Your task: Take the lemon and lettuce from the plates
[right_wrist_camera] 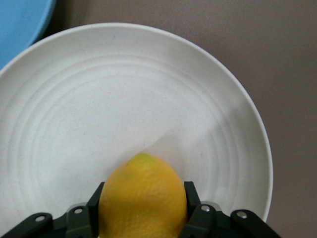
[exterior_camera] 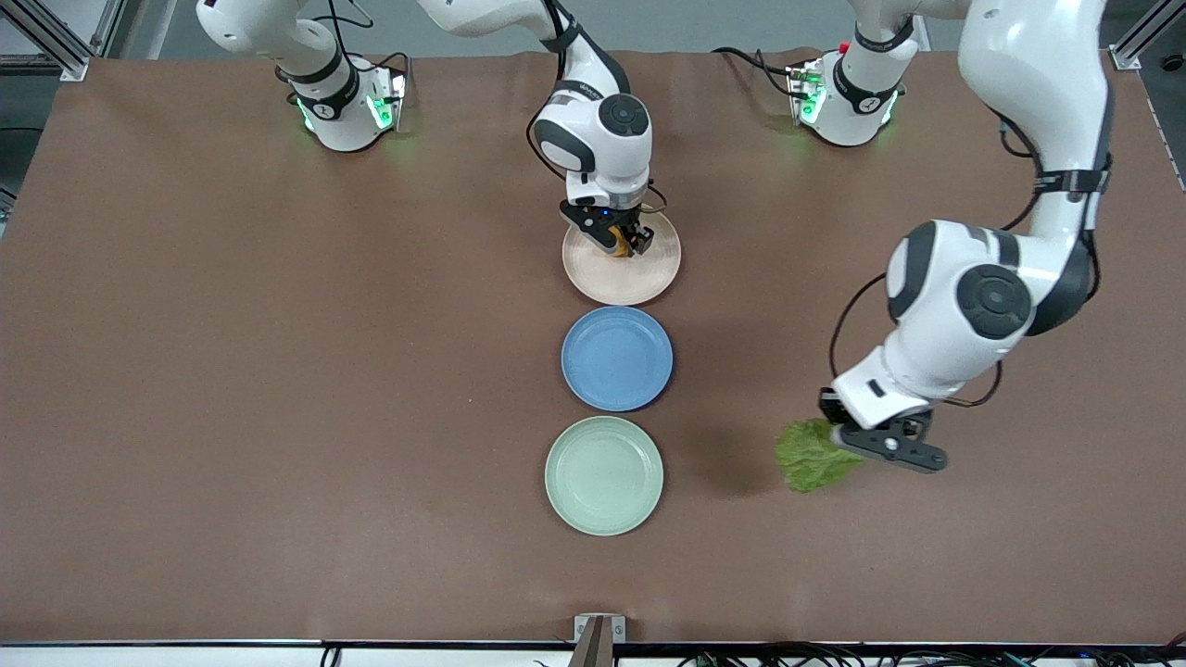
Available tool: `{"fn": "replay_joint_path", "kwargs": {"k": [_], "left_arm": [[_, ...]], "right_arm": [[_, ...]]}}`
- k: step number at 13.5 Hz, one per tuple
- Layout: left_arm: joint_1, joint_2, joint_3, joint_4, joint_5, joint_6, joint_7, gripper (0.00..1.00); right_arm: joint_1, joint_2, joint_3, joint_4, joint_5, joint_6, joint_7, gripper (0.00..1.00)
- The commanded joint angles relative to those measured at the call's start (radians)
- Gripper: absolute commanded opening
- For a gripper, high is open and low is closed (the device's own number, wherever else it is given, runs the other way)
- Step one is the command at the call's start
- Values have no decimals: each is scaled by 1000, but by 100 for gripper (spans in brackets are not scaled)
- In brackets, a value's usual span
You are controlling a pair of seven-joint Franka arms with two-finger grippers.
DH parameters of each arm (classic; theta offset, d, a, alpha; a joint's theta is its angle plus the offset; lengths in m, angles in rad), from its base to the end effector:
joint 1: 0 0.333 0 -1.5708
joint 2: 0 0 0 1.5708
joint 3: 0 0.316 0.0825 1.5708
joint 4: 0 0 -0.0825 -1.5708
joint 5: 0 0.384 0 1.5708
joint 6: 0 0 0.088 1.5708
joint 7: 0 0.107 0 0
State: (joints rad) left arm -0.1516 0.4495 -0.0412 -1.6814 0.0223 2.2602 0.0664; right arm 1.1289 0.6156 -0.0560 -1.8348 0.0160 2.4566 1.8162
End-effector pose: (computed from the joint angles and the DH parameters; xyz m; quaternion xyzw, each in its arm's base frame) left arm 0.6699 -0.1270 0.3531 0.9890 -0.1328 0.0647 0.0038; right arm 0.3071 0.5694 0.1942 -0.9313 0.3641 -0.0114 0.0022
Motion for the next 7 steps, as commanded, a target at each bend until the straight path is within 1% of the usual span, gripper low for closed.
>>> {"fn": "replay_joint_path", "kwargs": {"k": [1, 2, 3, 4, 5, 7], "left_arm": [[63, -75, -8, -136, 22, 2, -5, 7], [96, -74, -8, -161, 22, 1, -7, 9], [134, -66, -8, -179, 22, 1, -5, 9], [162, -60, -8, -193, 22, 1, -4, 7], [185, -49, -9, -204, 22, 1, -4, 7], [198, -23, -6, -208, 24, 2, -4, 7]], "right_arm": [[-7, -3, -13, 37, -18, -69, -6, 0], [-33, -11, -15, 63, -18, -118, -65, 0], [-67, -23, -15, 81, -15, -172, -142, 0], [-114, -52, -15, 94, -15, -198, -232, 0], [-168, -72, -15, 92, -13, -202, -324, 0], [-275, -111, -13, 86, -11, -203, -499, 0]]}}
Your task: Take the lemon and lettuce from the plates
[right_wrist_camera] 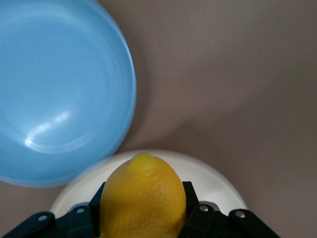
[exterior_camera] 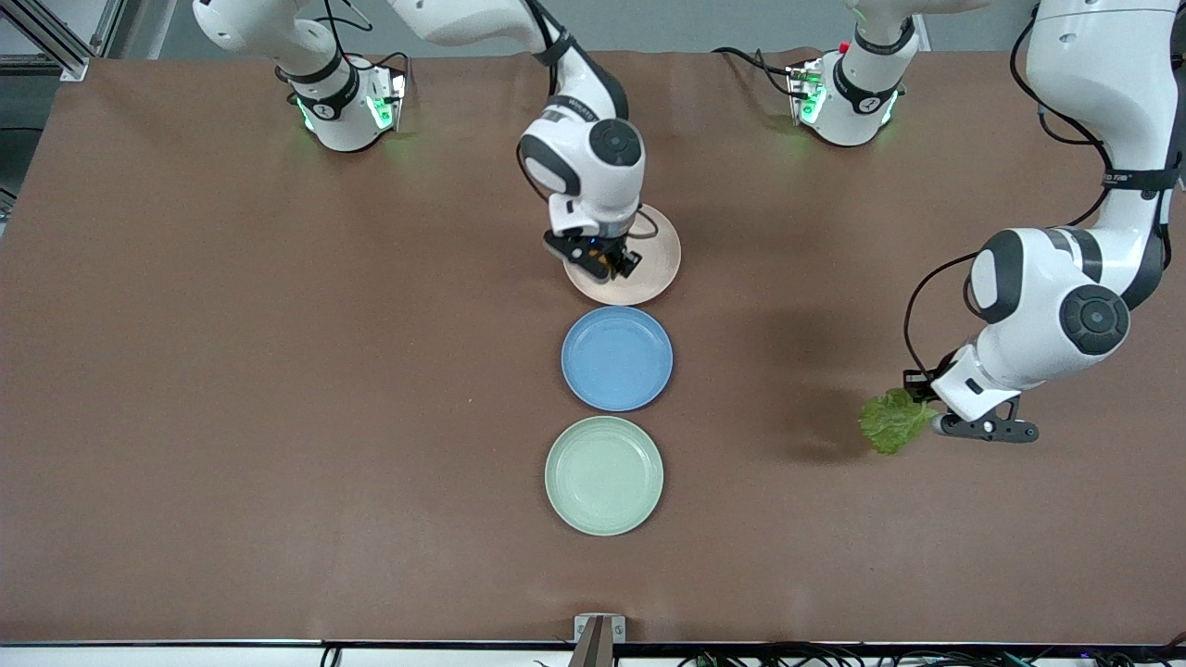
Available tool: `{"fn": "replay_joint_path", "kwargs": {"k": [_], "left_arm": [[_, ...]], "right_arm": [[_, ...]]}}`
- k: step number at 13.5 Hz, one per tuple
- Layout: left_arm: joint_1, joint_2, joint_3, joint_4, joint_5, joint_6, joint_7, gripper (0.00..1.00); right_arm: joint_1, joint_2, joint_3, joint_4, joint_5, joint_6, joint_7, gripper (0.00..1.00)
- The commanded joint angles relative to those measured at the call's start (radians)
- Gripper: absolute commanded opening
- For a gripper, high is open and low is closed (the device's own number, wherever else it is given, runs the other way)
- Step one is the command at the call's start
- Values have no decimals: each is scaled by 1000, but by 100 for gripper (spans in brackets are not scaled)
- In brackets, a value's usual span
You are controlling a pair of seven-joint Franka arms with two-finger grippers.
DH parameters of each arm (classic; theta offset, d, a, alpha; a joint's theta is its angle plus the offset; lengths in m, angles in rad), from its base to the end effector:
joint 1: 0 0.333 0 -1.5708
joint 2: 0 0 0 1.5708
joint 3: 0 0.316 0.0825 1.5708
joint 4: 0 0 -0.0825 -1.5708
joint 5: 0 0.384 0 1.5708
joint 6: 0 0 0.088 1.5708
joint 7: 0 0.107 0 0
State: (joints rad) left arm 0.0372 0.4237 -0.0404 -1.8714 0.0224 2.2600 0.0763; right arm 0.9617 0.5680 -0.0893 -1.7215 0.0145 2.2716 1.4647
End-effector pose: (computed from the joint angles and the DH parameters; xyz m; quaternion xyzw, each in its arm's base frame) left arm 0.6316 0.0000 0.2847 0.9988 -0.0454 -0.0173 0.0004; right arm 0.4256 0.5163 0.2570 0.9569 -0.2898 0.0140 0.0144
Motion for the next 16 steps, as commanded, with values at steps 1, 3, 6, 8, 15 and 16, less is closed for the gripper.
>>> {"fn": "replay_joint_path", "kwargs": {"k": [1, 3, 6, 8, 15, 16], "left_arm": [[15, 18, -7, -19, 24, 4, -15, 8], [20, 47, -7, -19, 22, 15, -18, 11], [18, 89, -6, -6, 22, 19, -36, 16], [4, 98, -6, 15, 22, 16, -94, 33], [-25, 41, -13, 219, 50, -233, -180, 100], [-26, 27, -15, 266, 50, -291, -205, 100]], "right_arm": [[-162, -83, 22, -32, -7, -21, -241, 0], [-272, -138, 23, -88, 4, -20, -450, 0], [-452, -198, 26, -176, 7, -17, -776, 0], [-571, -197, 25, -191, 21, -17, -974, 0], [-735, -188, 23, -383, 87, 181, -1322, 0], [-738, -186, 23, -386, 87, 181, -1331, 1]]}}
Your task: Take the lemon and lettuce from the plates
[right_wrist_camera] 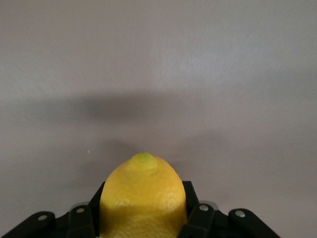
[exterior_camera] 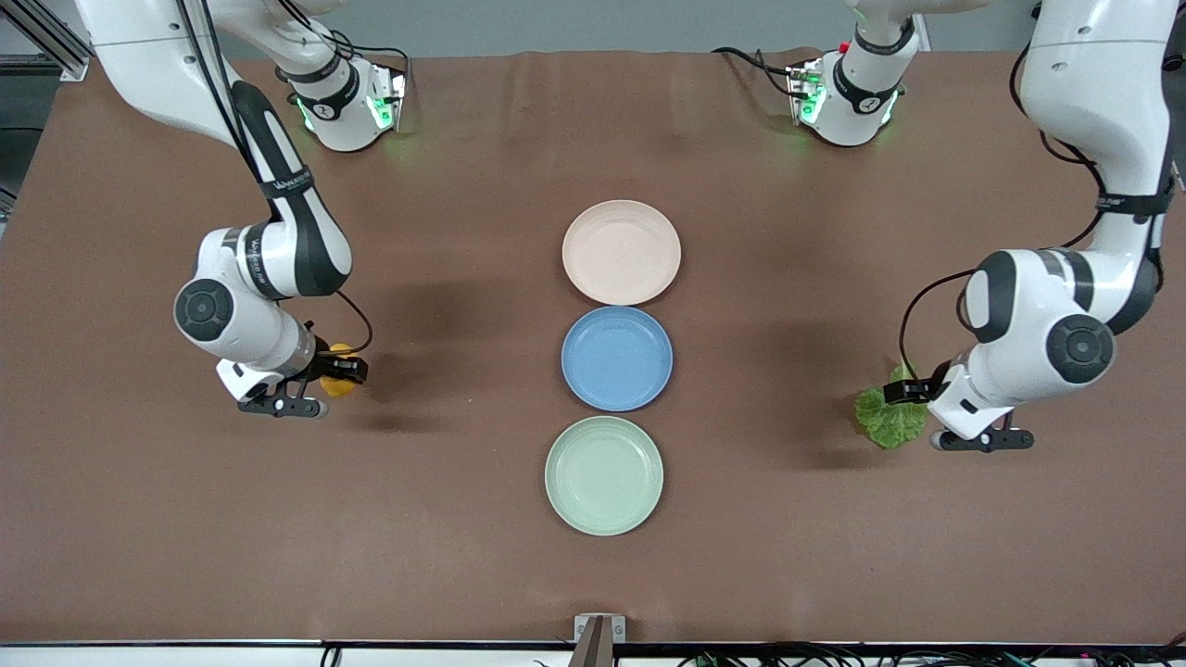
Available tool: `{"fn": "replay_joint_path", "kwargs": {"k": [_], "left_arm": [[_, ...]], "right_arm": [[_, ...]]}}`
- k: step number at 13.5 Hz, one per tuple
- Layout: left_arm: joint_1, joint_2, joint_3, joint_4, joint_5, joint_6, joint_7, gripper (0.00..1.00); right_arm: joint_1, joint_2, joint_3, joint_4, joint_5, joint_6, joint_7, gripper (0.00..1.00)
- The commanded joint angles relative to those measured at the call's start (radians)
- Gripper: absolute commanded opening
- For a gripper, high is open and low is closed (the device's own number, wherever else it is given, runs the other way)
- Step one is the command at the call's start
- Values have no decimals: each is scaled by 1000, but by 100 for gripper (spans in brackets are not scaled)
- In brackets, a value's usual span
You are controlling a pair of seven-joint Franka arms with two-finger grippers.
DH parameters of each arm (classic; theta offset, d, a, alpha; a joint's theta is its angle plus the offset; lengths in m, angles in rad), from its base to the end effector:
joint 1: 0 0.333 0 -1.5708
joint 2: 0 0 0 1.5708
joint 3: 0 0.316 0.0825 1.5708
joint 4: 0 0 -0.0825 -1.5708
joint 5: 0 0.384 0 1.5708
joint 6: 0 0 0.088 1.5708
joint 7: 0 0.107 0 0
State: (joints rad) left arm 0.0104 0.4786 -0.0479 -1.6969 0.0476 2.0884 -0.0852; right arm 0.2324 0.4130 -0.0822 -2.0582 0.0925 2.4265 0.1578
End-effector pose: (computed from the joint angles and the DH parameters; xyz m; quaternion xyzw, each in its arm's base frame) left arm 0.6597 -0.0193 0.3111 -0.9989 -0.0134 0.0425 0.0117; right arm 0.5821 0.0891 0.2296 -0.9990 0.0363 0.0229 0.0096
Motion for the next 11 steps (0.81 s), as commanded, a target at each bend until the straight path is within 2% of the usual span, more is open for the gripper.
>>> {"fn": "replay_joint_path", "kwargs": {"k": [1, 6, 9, 11], "left_arm": [[0, -49, -7, 121, 26, -161, -60, 100], [14, -176, 2, 186, 28, -232, -12, 100], [49, -222, -4, 262, 11, -373, 54, 100], [49, -273, -6, 264, 9, -401, 53, 100]], "right_arm": [[-24, -28, 16, -53, 9, 29, -55, 0], [-79, -19, 18, -114, 9, 107, -144, 0], [-88, 0, 18, -117, 9, 125, -150, 1], [-90, 3, 18, -117, 9, 123, -152, 3]]}}
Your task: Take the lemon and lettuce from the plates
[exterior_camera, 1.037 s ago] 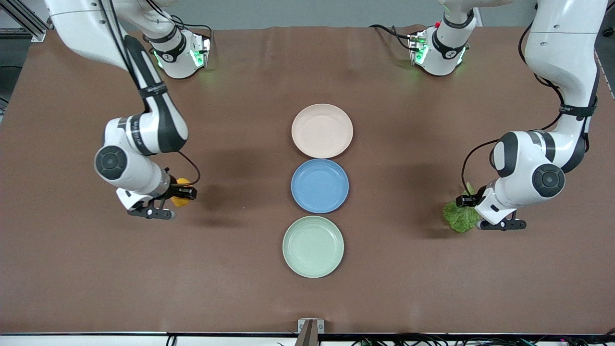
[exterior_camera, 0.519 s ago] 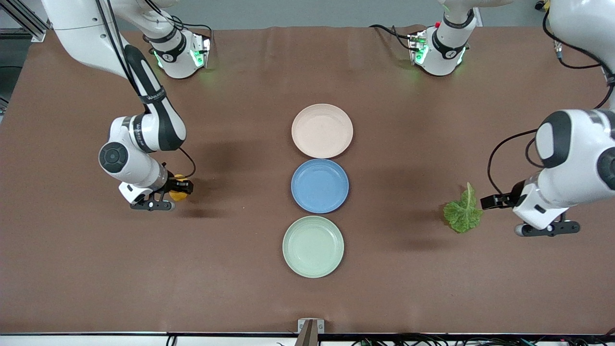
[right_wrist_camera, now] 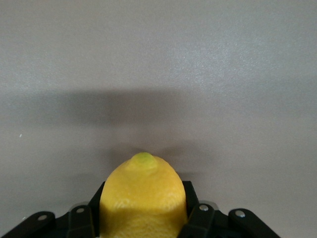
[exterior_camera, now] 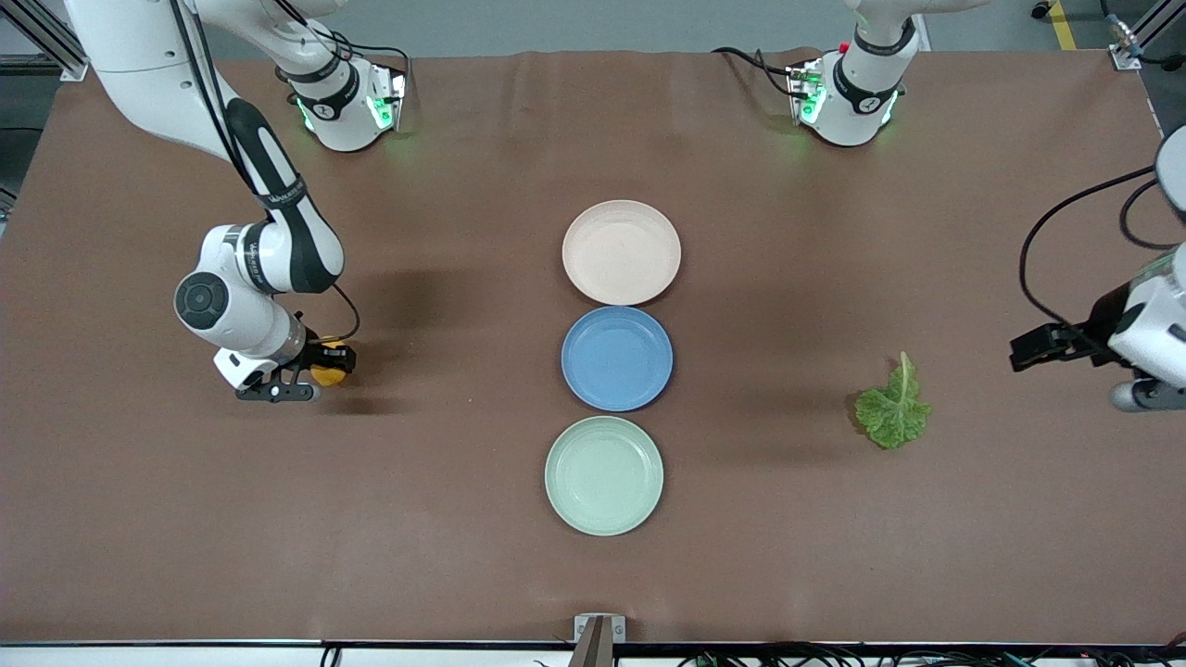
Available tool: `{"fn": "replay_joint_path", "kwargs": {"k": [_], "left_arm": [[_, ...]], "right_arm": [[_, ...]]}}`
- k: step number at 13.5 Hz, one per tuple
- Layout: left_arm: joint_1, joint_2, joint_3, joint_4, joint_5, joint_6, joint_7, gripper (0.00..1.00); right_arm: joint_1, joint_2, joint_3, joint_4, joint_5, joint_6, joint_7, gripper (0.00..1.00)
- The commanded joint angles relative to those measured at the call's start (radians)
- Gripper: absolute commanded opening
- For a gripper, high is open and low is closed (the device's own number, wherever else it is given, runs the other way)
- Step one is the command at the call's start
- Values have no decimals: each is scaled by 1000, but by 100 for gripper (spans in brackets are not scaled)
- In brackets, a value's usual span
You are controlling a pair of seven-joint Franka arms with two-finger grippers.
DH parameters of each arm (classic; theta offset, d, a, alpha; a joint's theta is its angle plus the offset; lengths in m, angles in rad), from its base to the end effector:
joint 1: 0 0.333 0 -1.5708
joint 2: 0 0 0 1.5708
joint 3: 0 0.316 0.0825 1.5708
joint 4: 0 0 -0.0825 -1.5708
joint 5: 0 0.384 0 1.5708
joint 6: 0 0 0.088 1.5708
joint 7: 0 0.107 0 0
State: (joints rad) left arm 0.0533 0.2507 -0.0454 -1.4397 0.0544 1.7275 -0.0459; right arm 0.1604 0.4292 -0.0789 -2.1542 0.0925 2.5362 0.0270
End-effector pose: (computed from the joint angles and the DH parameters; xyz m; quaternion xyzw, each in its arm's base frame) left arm 0.6412 0.0134 0.5513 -0.9993 -0.0240 -0.0191 0.0210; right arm 0.5611 0.0442 0.1937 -0.9997 0.0082 0.0228 0.0077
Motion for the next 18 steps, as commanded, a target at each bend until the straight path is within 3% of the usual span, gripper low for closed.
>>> {"fn": "replay_joint_path", "kwargs": {"k": [1, 3, 4, 6, 11, 15, 18], "left_arm": [[6, -71, -8, 7, 2, -69, 14, 100], [2, -112, -13, 7, 1, -129, 6, 100], [-1, -125, -17, 7, -2, -134, 0, 100], [-1, -162, -14, 5, -31, -181, 1, 100], [-12, -229, -37, -4, -51, -282, -8, 100], [-76, -292, -16, -57, -54, -309, -51, 100], [-73, -294, -25, -70, -56, -301, -69, 100]], "right_arm": [[-21, -9, 14, -21, 9, 13, -21, 9], [-25, -3, 14, -21, 9, 13, -22, 19], [-25, -1, 14, -21, 9, 13, -22, 28], [-25, -1, 16, -19, 9, 13, -21, 98], [-30, -21, 16, 37, 9, -48, -62, 100], [-78, -44, 11, 235, 7, -356, -105, 100], [-143, -59, 8, 437, -5, -665, -107, 100]]}}
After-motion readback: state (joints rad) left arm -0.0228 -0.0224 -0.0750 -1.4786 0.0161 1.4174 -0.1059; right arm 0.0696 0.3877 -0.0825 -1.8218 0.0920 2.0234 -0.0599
